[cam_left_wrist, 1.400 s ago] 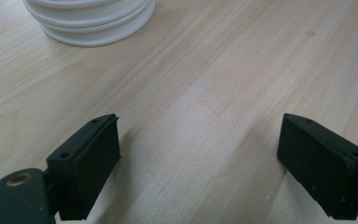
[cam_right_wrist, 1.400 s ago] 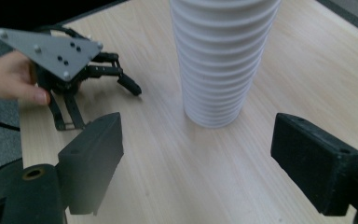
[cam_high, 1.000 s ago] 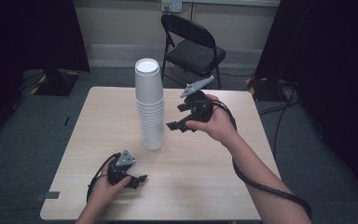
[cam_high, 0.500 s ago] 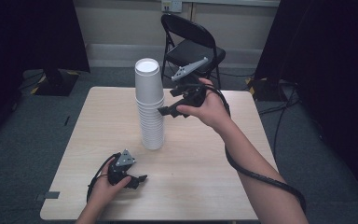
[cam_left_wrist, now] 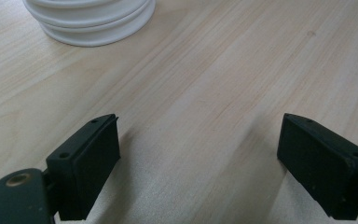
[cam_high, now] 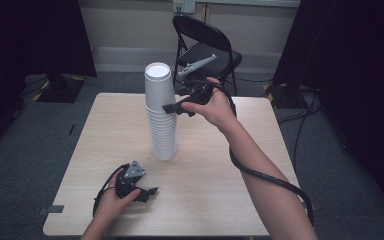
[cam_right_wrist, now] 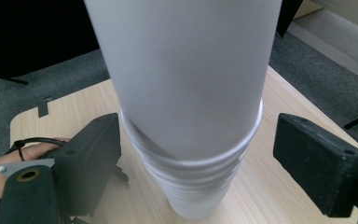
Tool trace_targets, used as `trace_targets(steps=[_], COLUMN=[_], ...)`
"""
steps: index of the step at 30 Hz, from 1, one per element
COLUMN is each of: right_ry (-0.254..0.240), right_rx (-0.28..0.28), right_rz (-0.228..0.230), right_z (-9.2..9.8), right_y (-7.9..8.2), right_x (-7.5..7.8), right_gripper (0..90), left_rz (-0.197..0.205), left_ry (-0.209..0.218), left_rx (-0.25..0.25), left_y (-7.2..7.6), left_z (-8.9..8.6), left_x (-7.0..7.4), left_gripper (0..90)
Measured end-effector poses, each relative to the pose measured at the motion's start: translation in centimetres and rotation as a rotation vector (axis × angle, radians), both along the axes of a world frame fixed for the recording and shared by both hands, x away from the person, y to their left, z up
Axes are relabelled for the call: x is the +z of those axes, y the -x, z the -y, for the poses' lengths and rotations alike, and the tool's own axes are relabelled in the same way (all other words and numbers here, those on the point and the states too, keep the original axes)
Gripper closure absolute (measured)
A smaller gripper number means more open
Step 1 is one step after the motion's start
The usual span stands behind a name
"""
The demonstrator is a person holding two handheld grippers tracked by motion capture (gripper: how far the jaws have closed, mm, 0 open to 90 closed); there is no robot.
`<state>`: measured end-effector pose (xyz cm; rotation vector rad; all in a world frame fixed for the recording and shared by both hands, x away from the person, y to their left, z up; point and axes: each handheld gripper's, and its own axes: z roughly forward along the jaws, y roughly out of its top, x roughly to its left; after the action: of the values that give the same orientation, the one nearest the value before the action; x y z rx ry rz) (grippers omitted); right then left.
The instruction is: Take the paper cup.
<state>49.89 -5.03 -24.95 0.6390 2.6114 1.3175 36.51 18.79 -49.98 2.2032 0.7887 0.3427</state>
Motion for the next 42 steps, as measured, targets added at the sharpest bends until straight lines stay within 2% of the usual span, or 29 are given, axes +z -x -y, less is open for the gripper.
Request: trace_targets(steps=[12,14,24,26,27,29,30,32,34,35,36,37,38,39,40,41,42], right_ry=[-0.010,-0.014,-0.028,-0.033,-0.035,-0.035,-0.038,-0.039,-0.038,-0.034,-0.031,-0.031,-0.020,-0.022,-0.028,-0.042,-0.055], right_rx=[0.017,0.015,0.029,0.031,0.034,0.034,0.033,0.030,0.029,0.029,0.030,0.030,0.032,0.028,0.030,0.027,0.021], right_rz=[0.003,0.003,0.001,0.003,0.009,0.012,0.015,0.015,0.014,0.015,0.018,0.018,0.027,0.030,0.027,0.031,0.033], right_z=[-1.8,-1.9,-2.3,-2.4,-2.5,-2.5,-2.5,-2.5,-2.5,-2.6,-2.6,-2.6,-2.6,-2.5,-2.5,-2.4,-2.4], right_y=[-0.6,-0.7,-1.2,-1.2,-1.2,-1.2,-1.2,-1.2,-1.2,-1.2,-1.1,-1.1,-1.0,-1.0,-1.0,-0.9,-0.9], right_x=[-0.1,-0.1,-0.2,-0.2,-0.3,-0.3,-0.3,-0.3,-0.3,-0.2,-0.2,-0.2,-0.1,-0.1,0.0,0.1,0.2], right_gripper=[12.4,11.8,11.2,11.3,11.3,11.4,11.5,11.5,11.7,11.8,11.9,11.9,12.0,12.0,11.8,11.7,11.5], left_rz=[-0.009,-0.007,-0.008,-0.009,-0.006,-0.004,-0.001,0.000,0.013,0.013,0.030,0.030,0.061,0.061,0.092,0.092,0.123], left_ry=[0.009,-0.002,0.004,0.004,0.011,0.017,0.024,0.025,0.046,0.069,0.085,0.085,0.106,0.106,0.118,0.118,0.125], left_rx=[0.000,-0.007,-0.004,0.002,0.026,0.034,0.067,0.079,0.099,0.108,0.118,0.118,0.131,0.131,0.143,0.143,0.150], left_y=[0.0,0.0,0.0,0.0,-0.1,-0.1,-0.4,-0.5,-0.8,-1.3,-1.6,-1.6,-2.4,-2.4,-3.1,-3.1,-3.9], left_z=[0.1,0.0,0.0,0.0,0.0,-0.1,-0.3,-0.4,-0.6,-0.6,-0.6,-0.6,-0.5,-0.5,-0.1,-0.1,0.3], left_x=[0.0,0.0,0.0,0.0,0.0,0.0,0.1,0.3,0.9,1.8,2.3,2.3,3.3,3.3,4.3,4.3,5.1], left_gripper=[12.6,12.5,12.5,12.5,12.6,17.1,17.7,16.2,16.3,16.1,16.1,16.1,16.1,15.9,15.9,15.9,15.9])
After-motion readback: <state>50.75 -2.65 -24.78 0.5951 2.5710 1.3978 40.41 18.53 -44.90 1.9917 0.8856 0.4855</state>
